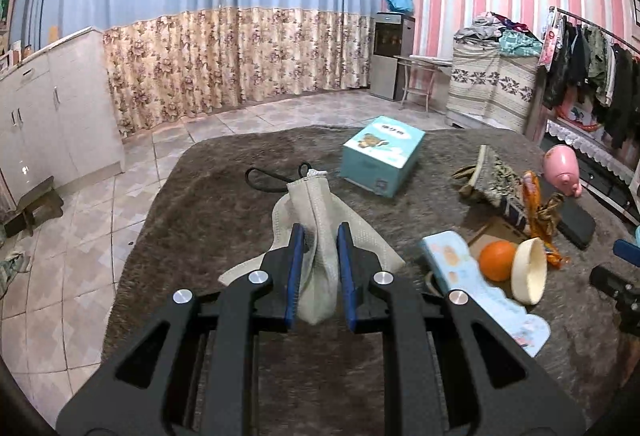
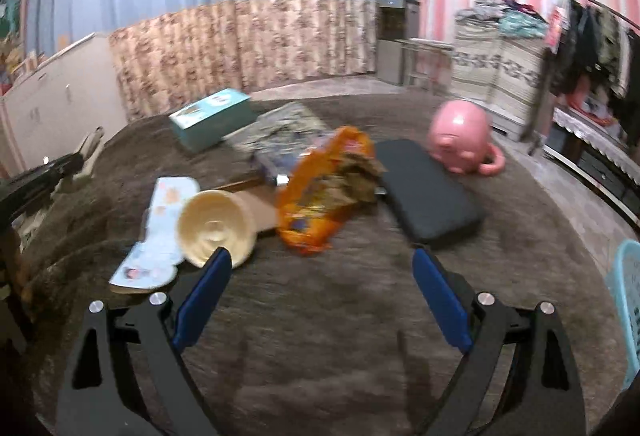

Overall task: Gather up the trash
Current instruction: 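Hold the cloth bag in the left tool while the right tool grasps the cream bowl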

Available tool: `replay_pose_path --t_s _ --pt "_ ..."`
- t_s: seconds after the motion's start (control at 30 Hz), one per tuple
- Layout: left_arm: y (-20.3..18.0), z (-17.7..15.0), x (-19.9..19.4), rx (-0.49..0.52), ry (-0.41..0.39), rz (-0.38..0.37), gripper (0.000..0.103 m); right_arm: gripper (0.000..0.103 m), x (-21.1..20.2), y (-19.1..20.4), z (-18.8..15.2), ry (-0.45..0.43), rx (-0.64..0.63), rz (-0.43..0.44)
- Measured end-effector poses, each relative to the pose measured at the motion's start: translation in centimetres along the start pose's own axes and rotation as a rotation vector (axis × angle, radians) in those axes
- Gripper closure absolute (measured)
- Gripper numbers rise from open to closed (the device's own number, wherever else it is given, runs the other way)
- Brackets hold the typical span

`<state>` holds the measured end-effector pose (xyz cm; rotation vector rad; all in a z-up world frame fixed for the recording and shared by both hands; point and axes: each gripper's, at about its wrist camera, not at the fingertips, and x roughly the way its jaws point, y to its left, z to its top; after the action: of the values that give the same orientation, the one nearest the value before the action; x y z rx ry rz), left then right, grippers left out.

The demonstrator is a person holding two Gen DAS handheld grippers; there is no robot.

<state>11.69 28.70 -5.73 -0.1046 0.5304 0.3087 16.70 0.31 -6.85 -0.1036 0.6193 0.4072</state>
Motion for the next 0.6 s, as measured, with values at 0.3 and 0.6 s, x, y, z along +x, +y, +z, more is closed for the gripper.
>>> replay_pose_path --t_s 0.3,0.6 --pt "1.8 -0.4 0.0 -0.012 0.008 0.003 0.087 0.013 3.4 3.7 1.0 0.065 -0.01 0.084" --pt "1.5 -0.3 -0.2 -0.033 0.014 -0.02 0.087 0.013 6.0 5.2 1.2 0.123 -0.016 0.125"
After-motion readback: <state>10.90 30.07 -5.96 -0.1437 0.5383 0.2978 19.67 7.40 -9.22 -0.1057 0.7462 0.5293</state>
